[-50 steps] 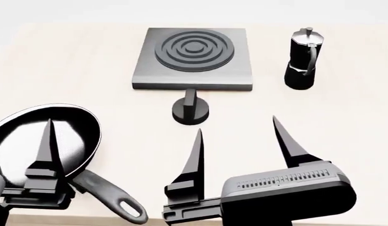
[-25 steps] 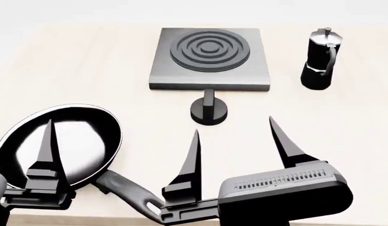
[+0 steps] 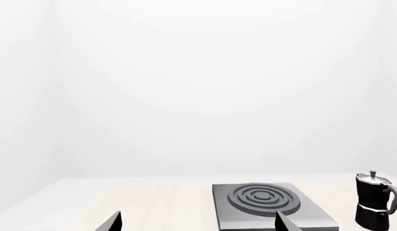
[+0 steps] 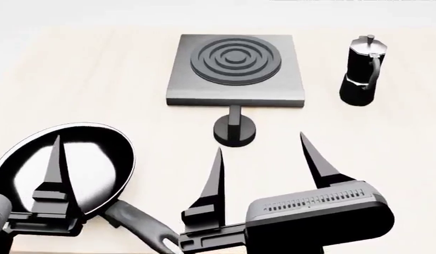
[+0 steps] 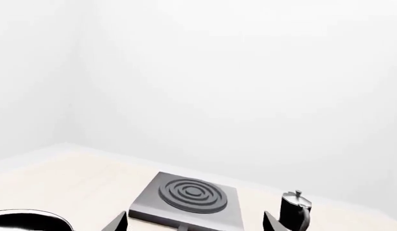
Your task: Turn on the stove.
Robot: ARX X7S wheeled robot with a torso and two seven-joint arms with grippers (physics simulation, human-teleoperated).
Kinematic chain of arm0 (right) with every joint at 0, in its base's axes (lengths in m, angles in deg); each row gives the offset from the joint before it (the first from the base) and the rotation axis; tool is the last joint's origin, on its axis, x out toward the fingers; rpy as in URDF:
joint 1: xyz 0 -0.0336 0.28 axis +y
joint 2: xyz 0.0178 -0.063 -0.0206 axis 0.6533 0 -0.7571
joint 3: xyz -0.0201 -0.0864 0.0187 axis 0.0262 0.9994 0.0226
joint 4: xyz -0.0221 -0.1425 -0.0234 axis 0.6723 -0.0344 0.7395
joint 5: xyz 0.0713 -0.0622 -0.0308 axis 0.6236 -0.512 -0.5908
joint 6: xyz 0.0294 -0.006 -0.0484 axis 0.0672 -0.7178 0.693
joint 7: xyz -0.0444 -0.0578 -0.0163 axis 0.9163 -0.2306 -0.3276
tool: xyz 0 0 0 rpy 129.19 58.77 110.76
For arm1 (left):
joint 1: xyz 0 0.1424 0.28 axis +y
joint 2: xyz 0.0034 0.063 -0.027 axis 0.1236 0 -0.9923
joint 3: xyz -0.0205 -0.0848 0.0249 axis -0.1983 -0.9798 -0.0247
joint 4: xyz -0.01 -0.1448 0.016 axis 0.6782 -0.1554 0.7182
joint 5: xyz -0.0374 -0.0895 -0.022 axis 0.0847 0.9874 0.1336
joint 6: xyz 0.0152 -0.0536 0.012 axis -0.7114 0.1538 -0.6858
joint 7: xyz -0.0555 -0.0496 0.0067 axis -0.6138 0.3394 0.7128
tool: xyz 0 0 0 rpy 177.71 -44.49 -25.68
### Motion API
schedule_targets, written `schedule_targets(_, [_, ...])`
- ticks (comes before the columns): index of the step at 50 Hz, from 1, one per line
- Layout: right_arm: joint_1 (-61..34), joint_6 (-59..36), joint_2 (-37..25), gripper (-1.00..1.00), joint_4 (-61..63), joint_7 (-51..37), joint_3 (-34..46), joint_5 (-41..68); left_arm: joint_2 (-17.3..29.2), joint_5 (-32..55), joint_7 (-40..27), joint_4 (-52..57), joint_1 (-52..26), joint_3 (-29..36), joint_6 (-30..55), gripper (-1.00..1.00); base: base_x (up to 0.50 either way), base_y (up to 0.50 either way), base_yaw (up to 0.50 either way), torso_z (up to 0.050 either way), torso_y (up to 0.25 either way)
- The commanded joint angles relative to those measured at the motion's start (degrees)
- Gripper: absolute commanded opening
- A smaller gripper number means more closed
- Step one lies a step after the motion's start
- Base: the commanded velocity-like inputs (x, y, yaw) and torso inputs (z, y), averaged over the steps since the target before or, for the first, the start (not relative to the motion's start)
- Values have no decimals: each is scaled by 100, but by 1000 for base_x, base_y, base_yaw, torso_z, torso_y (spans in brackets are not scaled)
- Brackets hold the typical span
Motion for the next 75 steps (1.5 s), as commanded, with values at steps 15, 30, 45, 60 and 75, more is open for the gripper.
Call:
schedule_targets(15, [-5,-3,-42,100,9,-67,-10,105,66,92,-80,-18,12,35,-55,100,246,0,0,0,0])
schedule_targets(30, [-16,6,-93,100,4,-98,39,138,87,139,-134,-52,17,61,-96,100,247,0,0,0,0])
schedule_targets(45, [-27,28,-116,100,-13,-148,22,183,118,237,-177,-19,-13,41,-53,100,245,0,0,0,0])
schedule_targets(60, [-18,51,-158,100,-37,-172,10,240,158,256,-232,-39,-17,89,-80,100,248,0,0,0,0])
schedule_targets(75, [-24,72,-180,100,-44,-204,22,292,189,319,-276,-20,-23,115,-65,100,248,0,0,0,1])
